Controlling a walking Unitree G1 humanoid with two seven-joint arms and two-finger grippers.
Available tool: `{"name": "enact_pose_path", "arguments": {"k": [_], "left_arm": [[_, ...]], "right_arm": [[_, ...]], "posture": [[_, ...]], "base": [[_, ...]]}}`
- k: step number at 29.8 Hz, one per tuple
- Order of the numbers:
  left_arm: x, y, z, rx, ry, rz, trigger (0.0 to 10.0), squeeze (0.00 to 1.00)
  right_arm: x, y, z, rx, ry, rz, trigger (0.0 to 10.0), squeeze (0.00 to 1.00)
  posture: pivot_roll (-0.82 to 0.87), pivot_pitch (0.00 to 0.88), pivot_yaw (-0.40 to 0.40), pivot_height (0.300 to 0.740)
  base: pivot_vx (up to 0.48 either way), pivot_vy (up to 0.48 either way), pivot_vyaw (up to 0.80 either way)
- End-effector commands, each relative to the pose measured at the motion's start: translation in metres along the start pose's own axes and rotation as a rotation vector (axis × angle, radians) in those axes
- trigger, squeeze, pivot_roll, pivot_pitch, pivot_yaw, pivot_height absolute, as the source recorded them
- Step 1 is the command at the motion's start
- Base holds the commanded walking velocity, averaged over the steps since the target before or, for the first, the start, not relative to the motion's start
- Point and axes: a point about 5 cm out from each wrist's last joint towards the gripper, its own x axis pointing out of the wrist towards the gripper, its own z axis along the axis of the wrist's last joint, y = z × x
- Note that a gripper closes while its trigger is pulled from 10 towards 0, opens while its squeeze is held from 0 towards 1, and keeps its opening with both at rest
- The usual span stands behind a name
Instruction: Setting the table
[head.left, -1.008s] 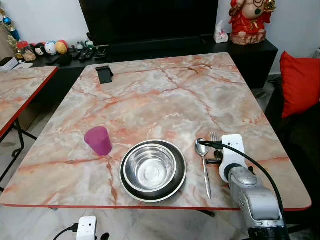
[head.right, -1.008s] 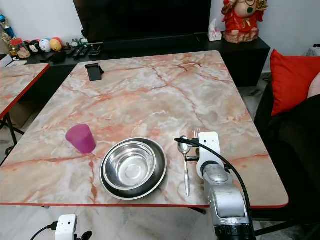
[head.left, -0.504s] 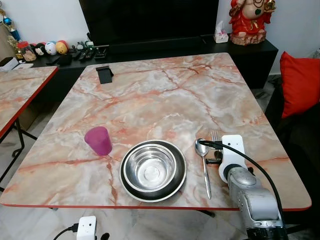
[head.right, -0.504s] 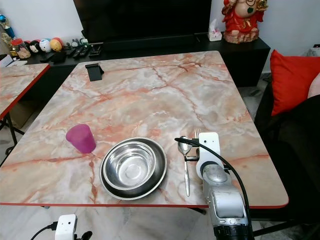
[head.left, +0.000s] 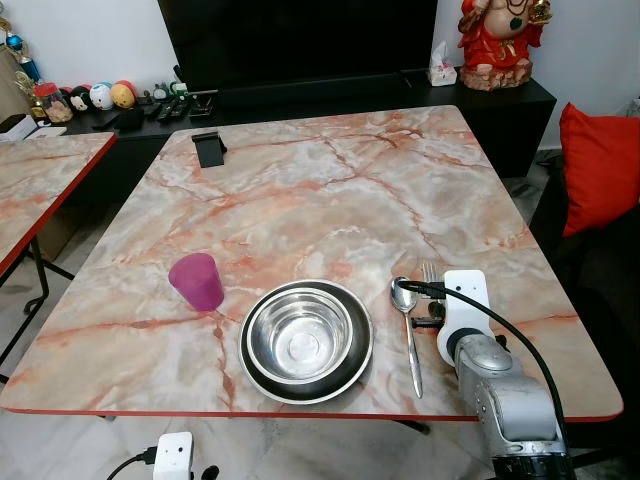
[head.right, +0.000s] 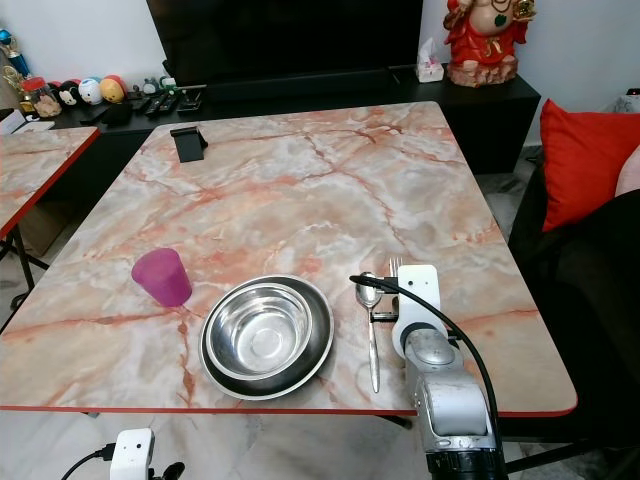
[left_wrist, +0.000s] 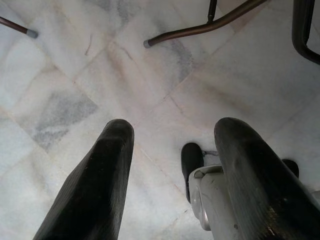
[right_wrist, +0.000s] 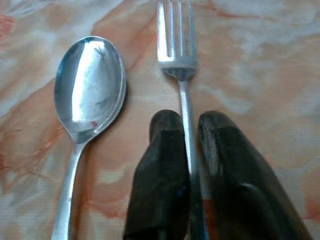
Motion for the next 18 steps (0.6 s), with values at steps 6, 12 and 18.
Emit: {"name": "enact_pose_path", "arguments": {"k": [6,12,18], "left_arm": [[-0.0007,0.0050,-0.0020,-0.005,0.018,0.014,10.0,0.00],[-0.0006,0.0050,-0.0016,-0.003,0.018,0.013,10.0,0.00],[-0.0006,0.0052,-0.0017,-0.002,0.019,0.012,10.0,0.00]], "right_arm": [[0.0008,0.0031,-0.0055,0.006,0.030,0.007,10.0,0.47],[-0.0001,0.0063,-0.0045,0.008,0.028,0.019,10.0,0.02],[-0.0025,0.0064,0.0001,0.023,0.002,0.023,10.0,0.00]], "posture": [[-0.11,0.000,0.110,0.740],[-0.11,0.000,0.110,0.740],[-0.11,0.000,0.112,0.740]], "base": [[0.000,0.000,0.00],[0.000,0.000,0.00],[0.000,0.000,0.00]]}}
